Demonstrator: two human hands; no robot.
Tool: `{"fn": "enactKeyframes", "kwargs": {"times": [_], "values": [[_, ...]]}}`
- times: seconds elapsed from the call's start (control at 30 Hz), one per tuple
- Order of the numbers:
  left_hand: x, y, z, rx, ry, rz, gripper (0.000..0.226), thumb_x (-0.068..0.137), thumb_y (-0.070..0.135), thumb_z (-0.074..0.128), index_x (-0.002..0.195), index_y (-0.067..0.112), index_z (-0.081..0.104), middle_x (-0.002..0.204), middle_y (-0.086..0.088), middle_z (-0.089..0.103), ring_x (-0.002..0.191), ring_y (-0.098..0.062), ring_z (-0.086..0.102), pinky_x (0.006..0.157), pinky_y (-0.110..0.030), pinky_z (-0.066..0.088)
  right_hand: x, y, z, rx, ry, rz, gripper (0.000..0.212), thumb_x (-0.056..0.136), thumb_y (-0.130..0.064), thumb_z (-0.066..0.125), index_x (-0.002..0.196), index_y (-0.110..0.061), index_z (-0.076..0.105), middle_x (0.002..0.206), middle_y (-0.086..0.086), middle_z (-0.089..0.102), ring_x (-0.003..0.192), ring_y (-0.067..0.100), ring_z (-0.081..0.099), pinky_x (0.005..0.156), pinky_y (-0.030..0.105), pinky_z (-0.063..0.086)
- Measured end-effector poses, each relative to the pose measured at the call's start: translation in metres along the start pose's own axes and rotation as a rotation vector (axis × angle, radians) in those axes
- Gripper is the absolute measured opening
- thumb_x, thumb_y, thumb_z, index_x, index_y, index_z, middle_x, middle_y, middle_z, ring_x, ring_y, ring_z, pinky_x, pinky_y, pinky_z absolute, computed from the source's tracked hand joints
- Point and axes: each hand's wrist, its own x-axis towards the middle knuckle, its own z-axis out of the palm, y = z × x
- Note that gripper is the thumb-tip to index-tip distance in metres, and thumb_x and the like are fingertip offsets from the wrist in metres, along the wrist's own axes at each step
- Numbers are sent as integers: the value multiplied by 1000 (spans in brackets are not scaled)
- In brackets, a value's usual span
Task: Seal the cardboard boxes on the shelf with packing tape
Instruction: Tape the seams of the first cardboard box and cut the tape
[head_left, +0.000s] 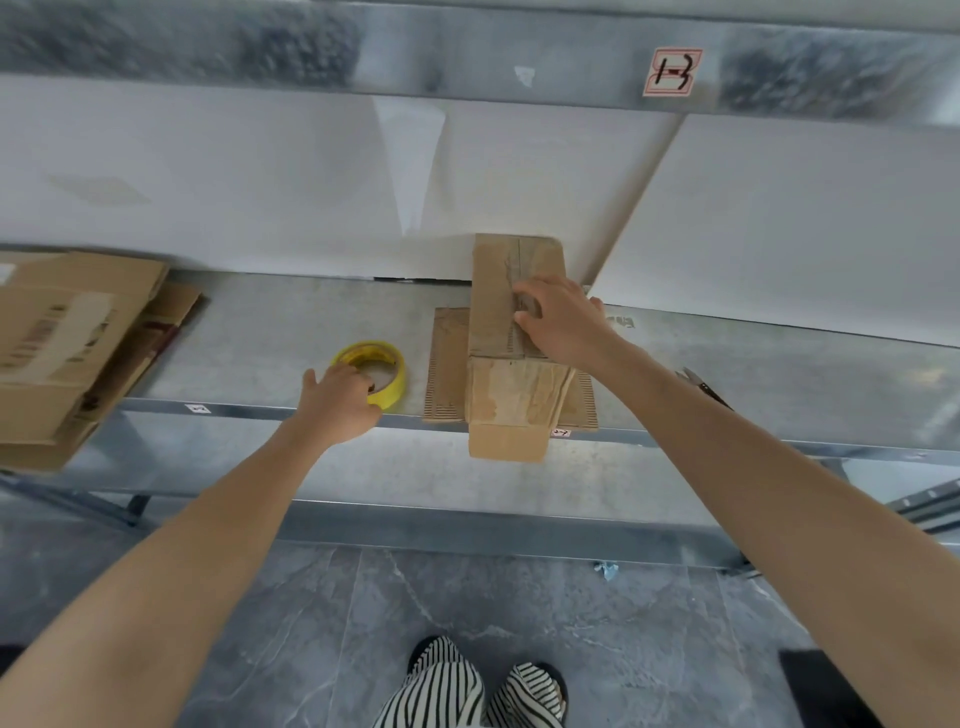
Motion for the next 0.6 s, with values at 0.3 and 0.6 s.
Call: {"fn": "enactKeyframes", "kwargs": {"times": [0.3, 0.6], "values": [[-9, 10, -10, -89, 307, 213, 15, 94, 18, 48, 95, 12, 62, 78, -1, 57, 89, -30, 58, 96, -35, 30, -3, -5, 0, 100, 46, -10, 33, 95, -23, 46, 127, -21, 53, 133, -4, 49, 127, 17, 38, 106, 51, 26], [-32, 40, -65, -172, 557, 479, 6, 91, 11, 57, 91, 6, 61, 81, -8, 62, 83, -31, 58, 92, -35, 34, -19, -22, -14, 288, 83, -112, 50, 89, -15, 50, 138, -23, 44, 147, -5, 39, 133, 17, 38, 111, 39, 27]]}}
